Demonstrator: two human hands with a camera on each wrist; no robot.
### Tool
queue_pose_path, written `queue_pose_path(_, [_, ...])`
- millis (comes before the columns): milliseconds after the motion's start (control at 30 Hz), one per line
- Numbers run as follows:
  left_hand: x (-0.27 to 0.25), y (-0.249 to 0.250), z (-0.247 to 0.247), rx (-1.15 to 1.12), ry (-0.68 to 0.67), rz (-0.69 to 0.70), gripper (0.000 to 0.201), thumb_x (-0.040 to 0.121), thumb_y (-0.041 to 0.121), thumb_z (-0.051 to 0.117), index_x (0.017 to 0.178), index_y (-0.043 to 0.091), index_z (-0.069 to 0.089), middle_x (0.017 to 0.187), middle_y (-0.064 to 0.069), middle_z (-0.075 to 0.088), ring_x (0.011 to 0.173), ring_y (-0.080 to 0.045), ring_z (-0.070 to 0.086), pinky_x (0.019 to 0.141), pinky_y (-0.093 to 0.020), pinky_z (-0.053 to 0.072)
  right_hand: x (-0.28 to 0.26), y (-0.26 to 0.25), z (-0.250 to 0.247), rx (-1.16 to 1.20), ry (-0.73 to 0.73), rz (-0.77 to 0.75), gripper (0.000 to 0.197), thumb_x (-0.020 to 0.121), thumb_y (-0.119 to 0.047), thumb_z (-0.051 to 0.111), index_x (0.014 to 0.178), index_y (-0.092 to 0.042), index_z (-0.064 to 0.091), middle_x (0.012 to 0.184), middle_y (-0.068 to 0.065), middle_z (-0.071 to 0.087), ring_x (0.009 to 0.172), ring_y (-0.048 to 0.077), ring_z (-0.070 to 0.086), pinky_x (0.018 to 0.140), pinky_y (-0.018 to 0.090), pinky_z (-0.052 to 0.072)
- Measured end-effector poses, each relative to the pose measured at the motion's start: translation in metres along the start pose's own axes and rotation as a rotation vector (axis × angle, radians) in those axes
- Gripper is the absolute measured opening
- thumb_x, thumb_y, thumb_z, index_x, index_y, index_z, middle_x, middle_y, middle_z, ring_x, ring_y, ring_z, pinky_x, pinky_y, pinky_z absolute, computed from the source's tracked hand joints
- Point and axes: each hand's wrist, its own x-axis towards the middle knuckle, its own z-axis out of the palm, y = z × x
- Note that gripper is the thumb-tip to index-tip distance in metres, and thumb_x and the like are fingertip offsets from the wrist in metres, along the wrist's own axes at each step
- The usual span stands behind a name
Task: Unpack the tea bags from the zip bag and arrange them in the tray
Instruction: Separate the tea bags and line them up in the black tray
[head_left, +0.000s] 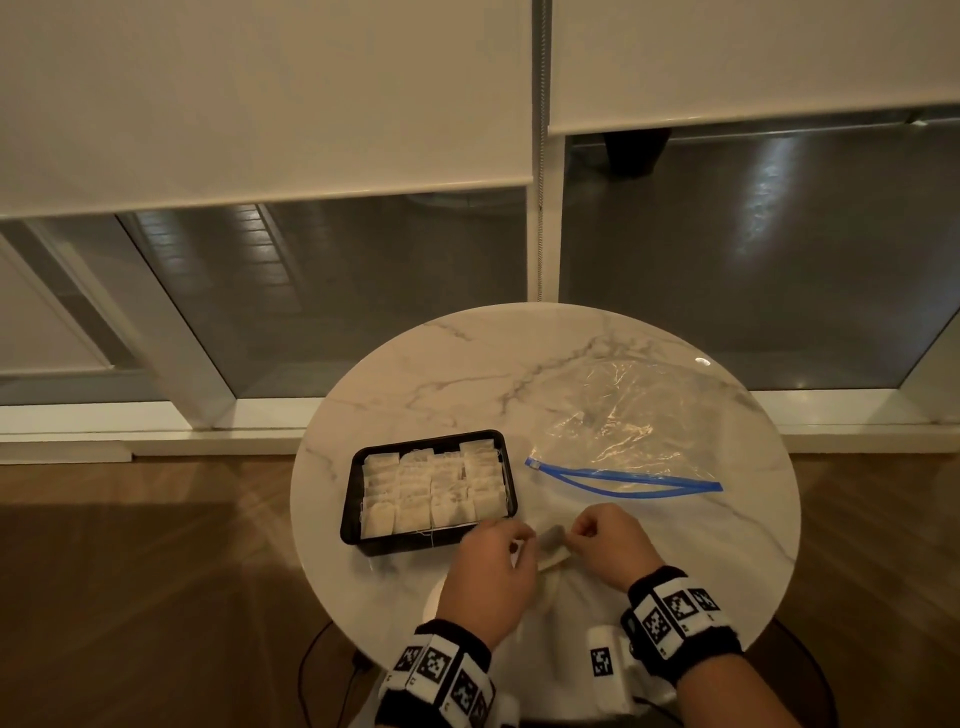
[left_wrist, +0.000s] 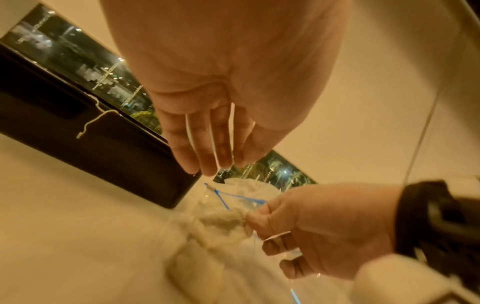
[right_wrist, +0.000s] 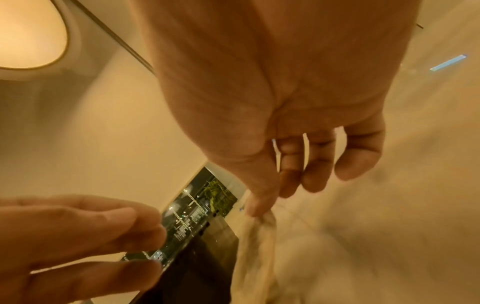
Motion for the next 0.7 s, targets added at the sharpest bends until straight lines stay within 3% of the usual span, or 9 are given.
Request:
queue_pose_path(133, [0.007,0.005,-0.017,-0.143,0.063,0.017,0.024,0.098,0.025,0.061,0.121,0.025,0.070,0.111,0.014,0.066,0.100,0.003,0.061,0.091,-0.017,0.052,-0.020,-0.025,-0.033,-0.043,-0.074,-0.207,0.013,0.093,-0.026,0.067,0.081,-0.025,0.064,0.078,-0.008,0.063,0.071,0.003,0.057,0.063,0.017,0.040])
queue_pose_path(200, [0.009,0.008,-0.022,-0.130,0.037,0.025,0.026,0.098,0.031,0.060,0.123,0.030,0.067,0.115,0.017,0.064,0.103,0.003,0.060,0.093,-0.021,0.053,-0.026,-0.038,-0.047,-0.030,-0.098,-0.266,0.014,0.093,-0.027,0.068,0.079,-0.027,0.064,0.080,-0.007,0.066,0.074,0.005,0.060,0.067,0.020,0.046])
queue_pose_path(267, [0.011,0.010,-0.025,-0.142,0.025,0.039,0.020,0.098,0.034,0.060,0.115,0.033,0.070,0.107,0.018,0.067,0.098,0.002,0.062,0.091,-0.026,0.055,-0.031,-0.049,-0.058,0.013,-0.096,-0.307,0.012,0.092,-0.027,0.069,0.080,-0.026,0.066,0.081,-0.004,0.068,0.077,0.009,0.063,0.072,0.025,0.052])
queue_pose_path(333, [0.010,0.013,-0.026,-0.225,0.026,0.038,0.014,0.097,0.033,0.061,0.108,0.033,0.071,0.097,0.016,0.071,0.091,0.001,0.066,0.086,-0.031,0.057,-0.037,-0.057,-0.066,0.043,-0.091,-0.348,0.011,0.092,-0.025,0.069,0.081,-0.024,0.067,0.082,-0.003,0.067,0.077,0.009,0.061,0.071,0.023,0.050])
queue_pose_path(467, [0.009,0.011,-0.032,-0.337,0.038,0.009,0.038,0.096,0.041,0.064,0.133,0.041,0.056,0.121,0.022,0.062,0.110,0.004,0.059,0.093,-0.024,0.053,-0.046,-0.065,-0.073,0.079,-0.139,-0.399,0.012,0.092,-0.023,0.068,0.081,-0.022,0.065,0.079,-0.006,0.064,0.072,0.002,0.055,0.073,0.021,0.048])
queue_pose_path(533, [0.010,0.013,-0.036,-0.368,0.006,0.043,0.027,0.097,0.036,0.063,0.124,0.038,0.063,0.114,0.018,0.067,0.106,0.001,0.062,0.091,-0.027,0.054,-0.048,-0.067,-0.075,0.095,-0.163,-0.419,0.012,0.092,-0.022,0.068,0.080,-0.022,0.064,0.079,-0.006,0.063,0.073,0.000,0.055,0.076,0.024,0.049])
queue_pose_path(600, [0.010,0.014,-0.040,-0.434,-0.024,0.059,0.010,0.099,0.027,0.063,0.105,0.028,0.070,0.093,0.009,0.073,0.090,-0.006,0.069,0.082,-0.029,0.057,-0.049,-0.070,-0.076,0.106,-0.184,-0.433,0.012,0.091,-0.021,0.068,0.080,-0.023,0.064,0.080,-0.005,0.064,0.075,0.002,0.056,0.079,0.027,0.050])
queue_pose_path(700, [0.008,0.014,-0.043,-0.442,-0.033,0.053,0.010,0.099,0.025,0.062,0.093,0.025,0.070,0.084,0.005,0.073,0.080,-0.011,0.071,0.080,-0.039,0.060,-0.050,-0.075,-0.074,0.127,-0.179,-0.437,0.008,0.091,-0.024,0.069,0.084,-0.024,0.065,0.083,-0.005,0.066,0.080,0.008,0.060,0.078,0.027,0.052])
